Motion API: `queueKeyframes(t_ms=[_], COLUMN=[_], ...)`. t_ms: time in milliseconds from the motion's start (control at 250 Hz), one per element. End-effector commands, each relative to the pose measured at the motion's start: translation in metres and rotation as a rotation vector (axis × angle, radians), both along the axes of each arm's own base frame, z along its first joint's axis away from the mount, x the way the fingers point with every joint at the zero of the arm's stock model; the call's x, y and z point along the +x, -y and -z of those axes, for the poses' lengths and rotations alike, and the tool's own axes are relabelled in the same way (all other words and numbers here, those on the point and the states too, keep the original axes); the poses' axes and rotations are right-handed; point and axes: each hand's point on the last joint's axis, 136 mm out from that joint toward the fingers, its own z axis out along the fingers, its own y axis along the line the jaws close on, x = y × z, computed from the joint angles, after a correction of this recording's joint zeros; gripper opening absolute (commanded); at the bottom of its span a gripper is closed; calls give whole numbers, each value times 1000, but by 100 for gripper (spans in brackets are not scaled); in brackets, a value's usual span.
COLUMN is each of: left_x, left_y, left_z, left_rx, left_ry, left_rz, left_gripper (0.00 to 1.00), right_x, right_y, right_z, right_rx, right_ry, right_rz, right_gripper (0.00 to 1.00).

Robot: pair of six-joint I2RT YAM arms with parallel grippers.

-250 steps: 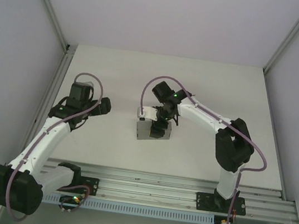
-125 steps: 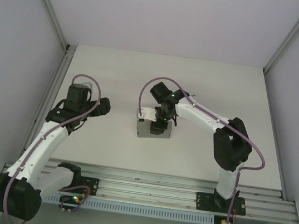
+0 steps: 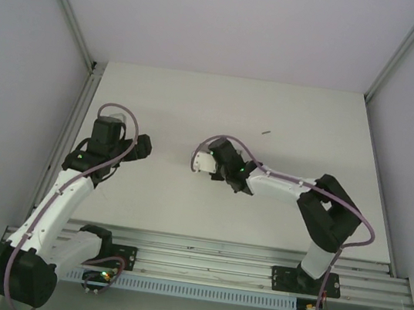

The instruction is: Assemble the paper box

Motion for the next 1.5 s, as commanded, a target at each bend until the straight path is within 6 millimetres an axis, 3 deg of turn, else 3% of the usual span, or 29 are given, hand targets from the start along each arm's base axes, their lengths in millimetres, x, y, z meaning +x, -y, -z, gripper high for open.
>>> queueKeyframes(t_ms=[0, 112, 216, 316, 447, 563, 651, 711, 767, 867, 1014, 1278, 1366, 1438, 1498], left_x=[2, 4, 6, 10, 18, 28, 37, 46, 54, 64, 71, 80, 92, 93, 100], left_y=[-7, -7, -7, -10, -17, -30, -43, -51, -60, -72, -85, -80, -84, -80, -89], left_z=[2, -2, -1, -1, -6, -17, -23, -19, -10, 6, 26, 59, 76, 83, 82], left_rx=[18, 27, 31, 46, 95, 175, 250, 304, 340, 423, 443, 412, 422, 379, 384], left_ry=[14, 29, 38, 56, 112, 195, 263, 309, 347, 380, 457, 553, 555, 481, 480], left_rz=[-28, -24, -23, -32, -46, -84, -120, -126, -144, -143, -164, -108, -115, -85, -108], left_gripper=[100, 100, 100, 100, 100, 100, 100, 100, 100, 100, 100, 100, 100, 100, 100], right_x=[3, -17, -42, -57, -73, -74, -48, -25, -10, -1, 0, 16, 32, 37, 39], right_y=[-8, -7, -5, 0, 8, 18, 49, 88, 131, 201, 258, 297, 295, 291, 289], right_z=[-2, 8, 9, 1, -20, -58, -102, -124, -131, -119, -88, -48, -21, -17, -16], right_rx=[5, 30, 59, 83, 135, 300, 548, 725, 837, 978, 1095, 1187, 1191, 1159, 1175], right_ry=[94, 1, -102, -176, -231, -219, -145, -72, -4, 71, 157, 291, 206, 126, 131], right_rz=[-3, -26, -70, -55, -33, 23, 233, 437, 604, 840, 944, 971, 969, 985, 957], right_gripper=[45, 57, 83, 100, 100, 100, 100, 100, 100, 100, 100, 100, 100, 100, 100])
